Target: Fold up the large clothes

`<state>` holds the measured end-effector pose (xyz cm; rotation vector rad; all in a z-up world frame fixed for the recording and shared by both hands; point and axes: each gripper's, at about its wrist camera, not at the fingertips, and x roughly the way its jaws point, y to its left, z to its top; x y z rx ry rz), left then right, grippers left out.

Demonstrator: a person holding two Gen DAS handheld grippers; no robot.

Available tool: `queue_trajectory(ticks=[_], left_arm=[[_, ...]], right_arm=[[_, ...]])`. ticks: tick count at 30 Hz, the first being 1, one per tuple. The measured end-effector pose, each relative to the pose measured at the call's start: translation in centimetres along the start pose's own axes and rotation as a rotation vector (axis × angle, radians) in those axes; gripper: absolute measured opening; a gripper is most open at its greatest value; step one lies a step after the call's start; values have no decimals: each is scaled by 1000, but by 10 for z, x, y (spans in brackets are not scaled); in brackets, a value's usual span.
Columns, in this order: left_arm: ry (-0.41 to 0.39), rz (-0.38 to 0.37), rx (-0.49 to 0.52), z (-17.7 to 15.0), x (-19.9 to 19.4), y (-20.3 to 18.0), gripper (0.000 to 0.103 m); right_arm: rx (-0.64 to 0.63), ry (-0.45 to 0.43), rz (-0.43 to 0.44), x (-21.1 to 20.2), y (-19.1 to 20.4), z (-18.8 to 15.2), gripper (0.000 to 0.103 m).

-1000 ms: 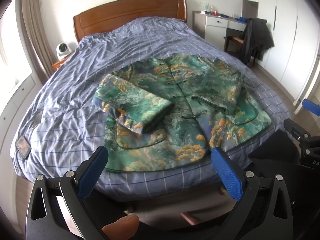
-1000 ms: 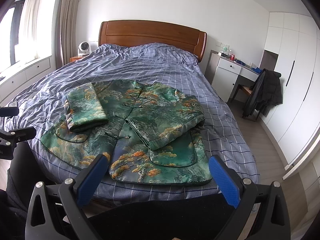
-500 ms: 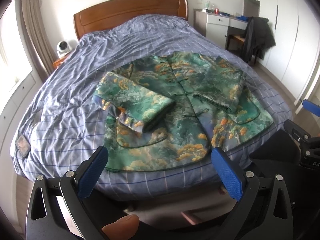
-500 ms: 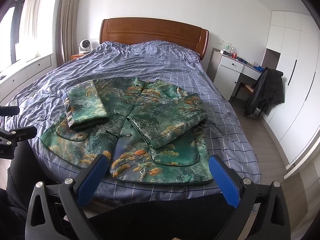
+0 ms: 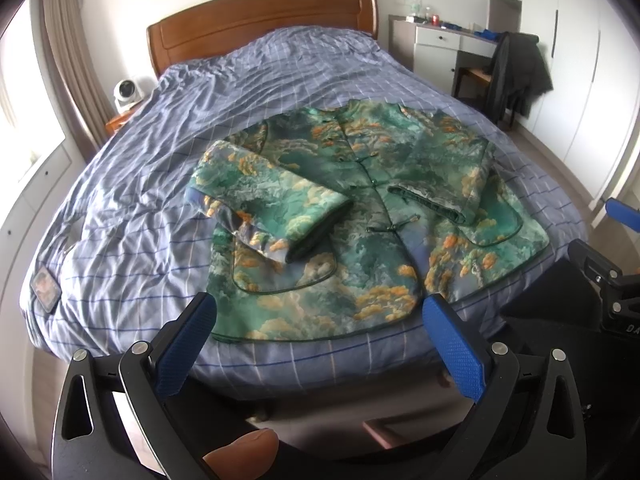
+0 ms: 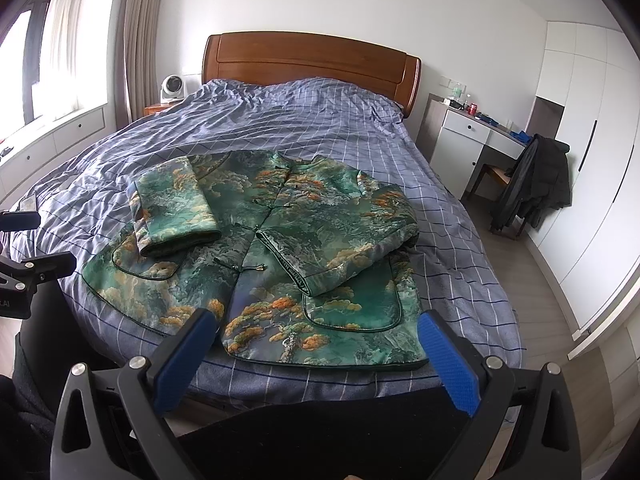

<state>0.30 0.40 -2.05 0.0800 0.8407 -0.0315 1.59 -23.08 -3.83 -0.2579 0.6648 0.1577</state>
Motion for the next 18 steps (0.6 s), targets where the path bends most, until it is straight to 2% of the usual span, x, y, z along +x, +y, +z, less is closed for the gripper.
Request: queue_trajectory(ticks=[18], left_arm=[[3, 0, 0, 1, 0, 0, 103]], right_arm=[[-1, 2, 1, 0, 0, 0, 103]])
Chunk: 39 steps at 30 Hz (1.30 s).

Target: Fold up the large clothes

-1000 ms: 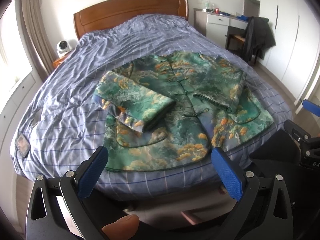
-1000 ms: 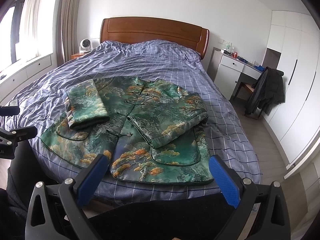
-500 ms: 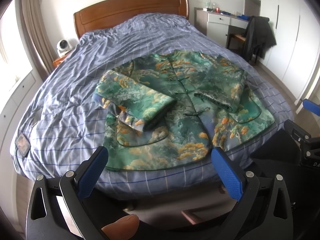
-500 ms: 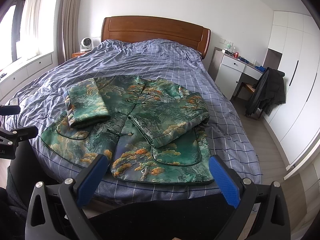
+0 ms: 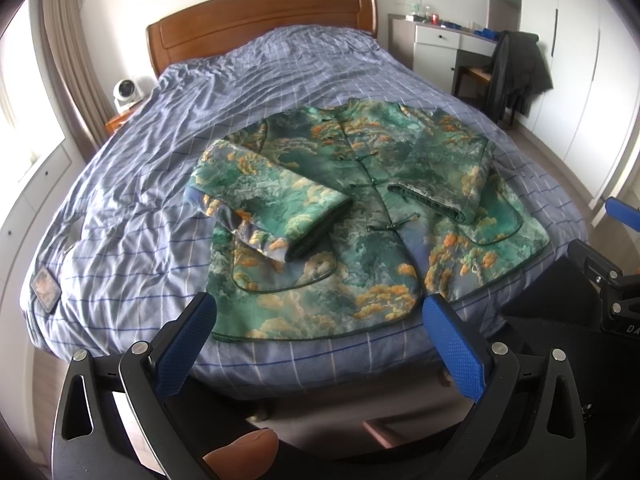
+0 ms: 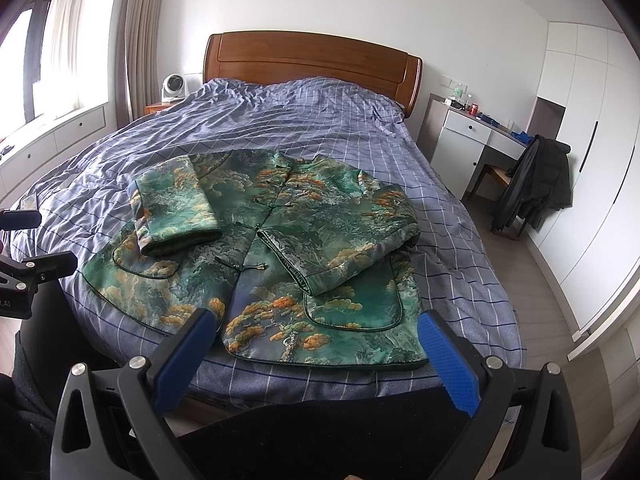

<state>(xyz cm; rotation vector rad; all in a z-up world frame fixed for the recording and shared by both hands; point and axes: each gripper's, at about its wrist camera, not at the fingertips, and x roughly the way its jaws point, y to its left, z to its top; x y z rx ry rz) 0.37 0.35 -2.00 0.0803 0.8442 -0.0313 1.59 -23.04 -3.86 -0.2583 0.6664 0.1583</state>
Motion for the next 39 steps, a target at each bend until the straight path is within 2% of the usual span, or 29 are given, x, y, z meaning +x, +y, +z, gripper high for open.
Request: queue_trajectory(ticks=[32, 39], left_arm=[[4, 3, 2, 2, 0, 0, 103], [9, 40, 14, -5, 5, 5, 103]], right_arm=[[-7, 8, 13, 2, 6, -4, 103], [-8, 5, 28, 5, 4, -4, 103]])
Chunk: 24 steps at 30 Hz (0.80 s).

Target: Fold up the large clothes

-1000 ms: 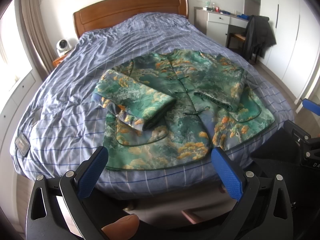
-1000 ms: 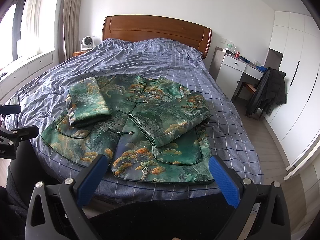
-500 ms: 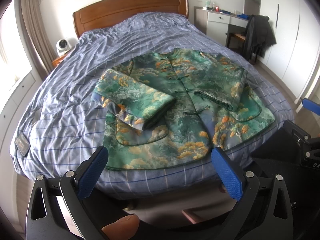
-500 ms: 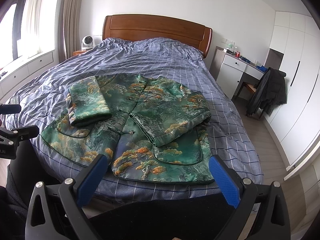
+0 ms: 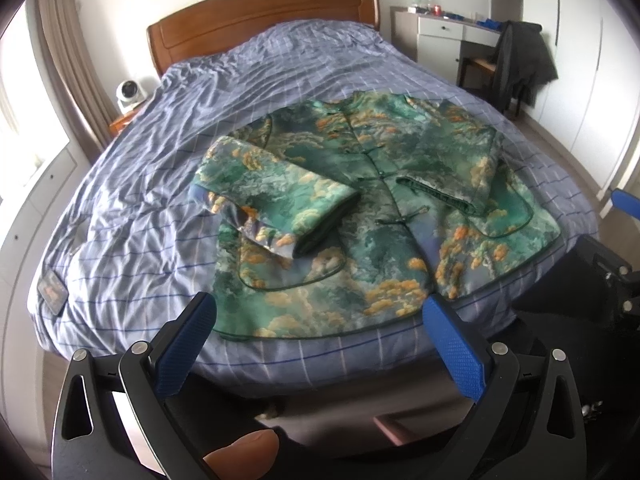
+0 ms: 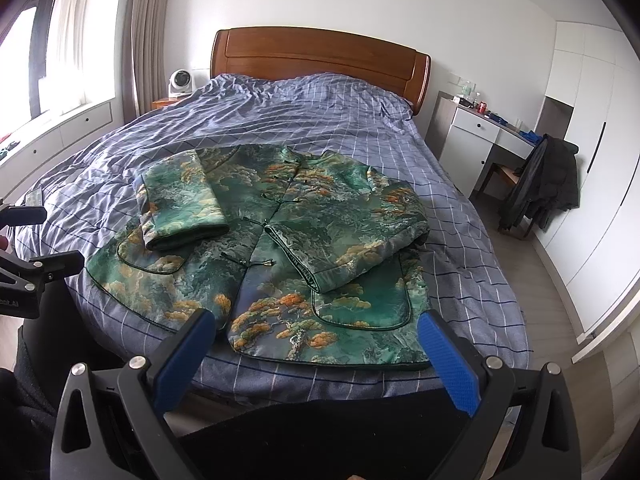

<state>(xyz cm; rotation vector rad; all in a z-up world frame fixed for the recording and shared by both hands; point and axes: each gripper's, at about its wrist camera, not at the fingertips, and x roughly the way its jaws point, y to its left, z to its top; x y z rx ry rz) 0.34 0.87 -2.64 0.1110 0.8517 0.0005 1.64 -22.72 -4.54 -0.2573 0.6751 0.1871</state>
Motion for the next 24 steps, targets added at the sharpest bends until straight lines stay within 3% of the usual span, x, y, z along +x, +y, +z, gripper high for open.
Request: queue_trajectory(ticks=[5, 9, 13, 17, 24], left_arm=[[-41, 21, -10, 6, -2, 11, 103], [-68, 87, 18, 9, -1, 16, 103], [-35, 88, 39, 14, 7, 18, 103], [26, 48, -1, 14, 15, 24, 103], [54, 47, -80, 11, 20, 36, 103]], right_arm=[[11, -52, 22, -2, -10, 7, 103], [-70, -121, 13, -2, -14, 19, 103], [-134, -16, 150, 33, -23, 29, 103], [-291, 120, 166, 92, -14, 30, 103], [-452, 174, 273, 187, -1, 41, 102]])
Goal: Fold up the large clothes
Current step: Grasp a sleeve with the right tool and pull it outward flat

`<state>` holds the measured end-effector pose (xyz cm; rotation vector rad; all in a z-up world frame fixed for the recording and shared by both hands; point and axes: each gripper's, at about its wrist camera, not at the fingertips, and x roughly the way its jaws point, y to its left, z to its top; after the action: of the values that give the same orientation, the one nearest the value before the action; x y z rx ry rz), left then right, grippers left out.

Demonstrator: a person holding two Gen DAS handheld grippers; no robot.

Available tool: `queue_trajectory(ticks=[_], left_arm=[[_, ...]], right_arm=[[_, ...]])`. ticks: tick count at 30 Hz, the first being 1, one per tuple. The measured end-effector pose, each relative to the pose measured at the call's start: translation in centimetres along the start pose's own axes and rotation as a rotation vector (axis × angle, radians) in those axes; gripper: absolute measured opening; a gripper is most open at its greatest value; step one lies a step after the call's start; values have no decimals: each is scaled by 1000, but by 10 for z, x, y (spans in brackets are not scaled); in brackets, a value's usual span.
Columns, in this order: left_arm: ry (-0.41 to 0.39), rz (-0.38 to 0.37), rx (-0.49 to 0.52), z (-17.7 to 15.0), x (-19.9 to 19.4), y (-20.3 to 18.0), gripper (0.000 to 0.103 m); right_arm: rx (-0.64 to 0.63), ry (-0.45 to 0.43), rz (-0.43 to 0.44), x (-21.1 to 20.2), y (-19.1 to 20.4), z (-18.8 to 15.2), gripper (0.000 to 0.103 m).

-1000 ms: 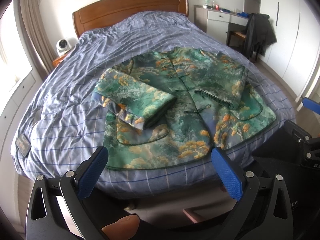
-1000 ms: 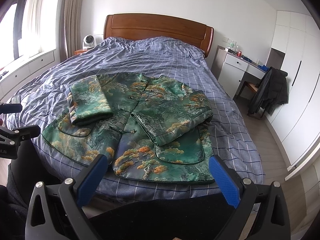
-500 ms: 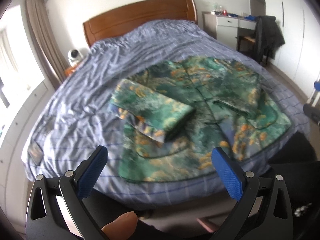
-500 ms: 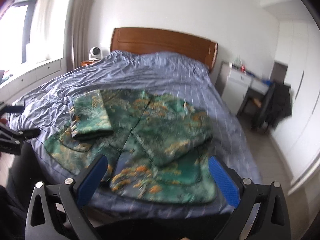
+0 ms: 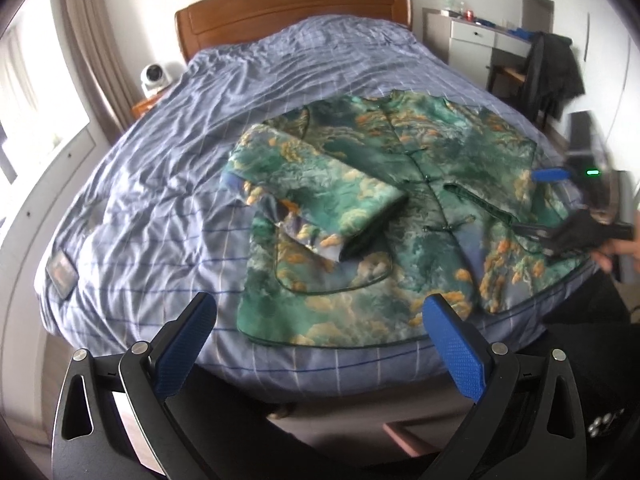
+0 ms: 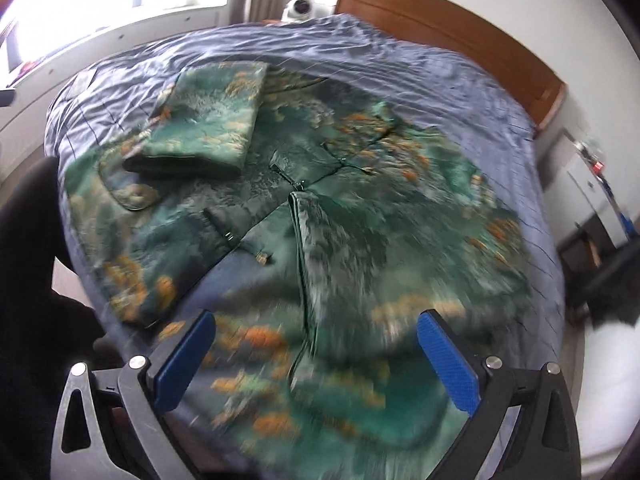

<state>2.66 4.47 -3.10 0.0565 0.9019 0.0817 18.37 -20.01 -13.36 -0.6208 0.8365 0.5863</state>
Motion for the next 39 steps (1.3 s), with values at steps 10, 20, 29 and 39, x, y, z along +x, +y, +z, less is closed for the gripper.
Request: queue_trajectory(ticks=[10, 20, 29, 39], left_arm=[[40, -21, -4, 4, 8, 2, 103], [12, -21, 87, 23, 19, -22, 103], [-21, -52, 56, 32, 18, -17, 103], [-185, -172, -96, 38, 7, 16, 103]], right_arm=[[230, 45, 115, 42, -65, -13, 14], [472, -234, -157, -96, -168, -39, 12], [839, -222, -395, -115, -296, -132, 12], [1162, -98, -488, -78, -368, -222, 16]])
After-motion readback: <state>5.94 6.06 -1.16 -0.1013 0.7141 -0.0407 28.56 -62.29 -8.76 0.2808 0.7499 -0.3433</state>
